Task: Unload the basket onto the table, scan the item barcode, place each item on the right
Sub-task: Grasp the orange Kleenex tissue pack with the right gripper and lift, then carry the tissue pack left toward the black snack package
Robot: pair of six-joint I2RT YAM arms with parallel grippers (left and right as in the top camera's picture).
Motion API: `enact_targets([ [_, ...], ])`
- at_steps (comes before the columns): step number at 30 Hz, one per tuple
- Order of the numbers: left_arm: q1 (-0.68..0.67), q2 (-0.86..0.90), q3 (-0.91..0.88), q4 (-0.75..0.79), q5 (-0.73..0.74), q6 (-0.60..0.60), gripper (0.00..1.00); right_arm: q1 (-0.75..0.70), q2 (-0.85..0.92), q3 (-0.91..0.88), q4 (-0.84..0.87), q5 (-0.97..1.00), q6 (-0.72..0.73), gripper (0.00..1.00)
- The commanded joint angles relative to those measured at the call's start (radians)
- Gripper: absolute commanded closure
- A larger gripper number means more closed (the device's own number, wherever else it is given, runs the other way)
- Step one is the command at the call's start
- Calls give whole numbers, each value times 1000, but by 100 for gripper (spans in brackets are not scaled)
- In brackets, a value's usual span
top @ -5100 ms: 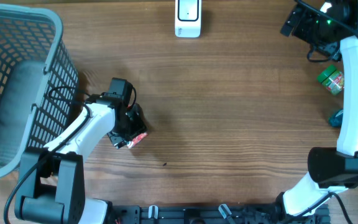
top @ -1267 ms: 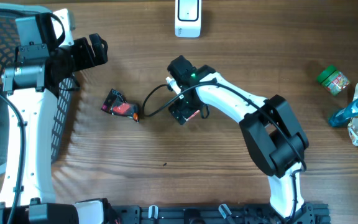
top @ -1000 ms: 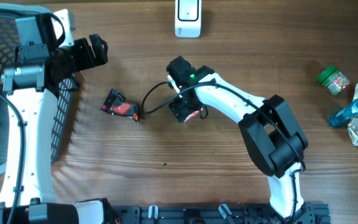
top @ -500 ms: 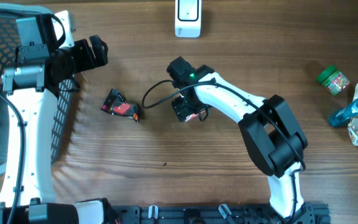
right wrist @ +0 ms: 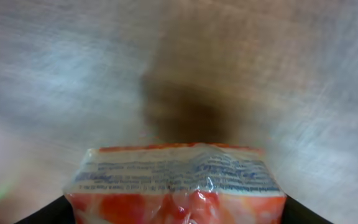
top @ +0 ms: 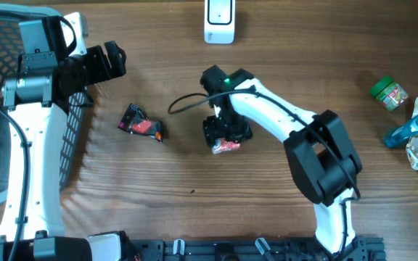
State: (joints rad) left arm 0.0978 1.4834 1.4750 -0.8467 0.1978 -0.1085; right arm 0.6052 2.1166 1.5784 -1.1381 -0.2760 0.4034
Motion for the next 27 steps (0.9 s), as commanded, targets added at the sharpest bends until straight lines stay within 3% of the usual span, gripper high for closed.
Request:
enact_targets([
  [1,-4,-16,11,0,-9,23,0,-48,-70,86,-39,-288,98,25],
  [6,-4,-16,11,0,-9,23,0,-117,-86,98,-44,-734,198,25],
  [10,-4,-16,11,0,-9,23,0,-149,-86,98,-33,-890,282,25],
  [16,-5,-16,11,0,-9,23,0,-154,-86,98,-29,-1001,337,25],
  [23,-4,-16,11,0,-9,23,0,-154,-86,98,-16,-998,289,33],
  [27,-4,-16,11,0,-9,23,0,-156,-86,98,178,-839,251,25],
])
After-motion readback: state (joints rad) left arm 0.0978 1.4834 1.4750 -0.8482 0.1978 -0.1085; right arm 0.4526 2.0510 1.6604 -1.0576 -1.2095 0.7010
